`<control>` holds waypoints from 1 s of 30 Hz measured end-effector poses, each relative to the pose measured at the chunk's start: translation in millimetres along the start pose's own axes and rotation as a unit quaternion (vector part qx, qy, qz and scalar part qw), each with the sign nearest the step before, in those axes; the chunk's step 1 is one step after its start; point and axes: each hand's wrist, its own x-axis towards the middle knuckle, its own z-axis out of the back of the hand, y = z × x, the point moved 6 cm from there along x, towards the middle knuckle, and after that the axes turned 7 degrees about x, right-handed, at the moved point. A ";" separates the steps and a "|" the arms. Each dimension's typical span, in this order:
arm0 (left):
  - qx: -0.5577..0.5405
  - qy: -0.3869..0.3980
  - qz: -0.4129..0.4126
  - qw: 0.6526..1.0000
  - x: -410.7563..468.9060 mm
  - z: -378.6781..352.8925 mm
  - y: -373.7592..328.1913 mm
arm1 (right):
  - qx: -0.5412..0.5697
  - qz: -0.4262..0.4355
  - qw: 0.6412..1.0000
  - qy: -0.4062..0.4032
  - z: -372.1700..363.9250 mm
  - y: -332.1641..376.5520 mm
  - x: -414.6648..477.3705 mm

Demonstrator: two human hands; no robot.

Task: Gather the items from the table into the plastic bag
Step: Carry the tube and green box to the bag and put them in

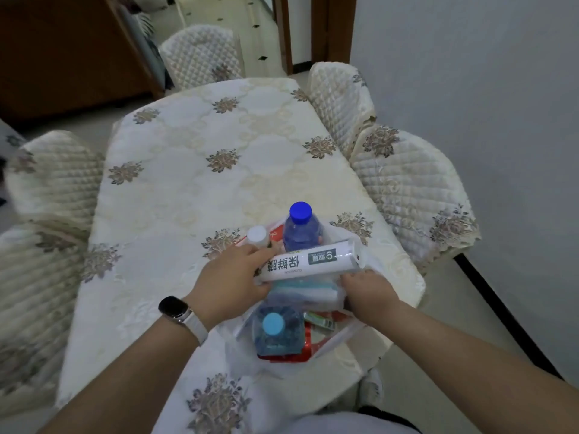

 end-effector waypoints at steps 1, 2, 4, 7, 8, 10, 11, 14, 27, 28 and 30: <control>0.019 0.001 -0.007 1.000 1.6 -4.1 -1.6 | 0.009 -0.012 1.000 0.010 1.6 -0.2 -2.3; 0.038 0.001 -0.015 0.999 4.4 -7.3 -3.5 | 0.004 -0.026 1.000 0.012 4.0 -2.0 -4.6; 0.068 0.008 -0.023 0.997 9.6 -14.6 -6.4 | -0.004 -0.043 0.999 0.012 11.4 -6.8 -6.7; 0.099 0.024 -0.023 0.995 13.5 -24.6 -5.9 | 0.025 -0.058 0.997 0.036 23.8 -10.1 -12.5; 0.103 0.029 -0.025 0.994 14.3 -27.4 -5.4 | 0.042 -0.054 0.997 0.024 28.6 -11.3 -13.3; 0.110 0.039 -0.032 0.993 15.6 -33.6 -4.1 | 0.084 -0.054 0.994 -0.040 41.0 -16.8 -16.1; 0.113 0.043 -0.033 0.992 16.7 -35.9 -3.2 | 0.122 -0.070 0.987 -0.077 45.5 -21.8 -18.0; 0.125 0.043 -0.023 0.991 21.2 -37.7 -1.8 | 0.333 -0.130 0.921 -0.154 56.4 -38.2 -29.0; 0.020 -0.090 0.014 0.996 0.9 -27.7 0.1 | 0.442 0.002 0.879 -0.178 80.8 34.4 -75.3; 0.013 -0.098 0.029 0.995 -6.5 -25.2 3.0 | 0.415 0.013 0.893 -0.174 78.4 38.8 -74.6; -0.014 -0.113 0.076 0.991 -26.7 -22.8 13.2 | 0.373 0.036 0.911 -0.173 73.3 46.6 -74.8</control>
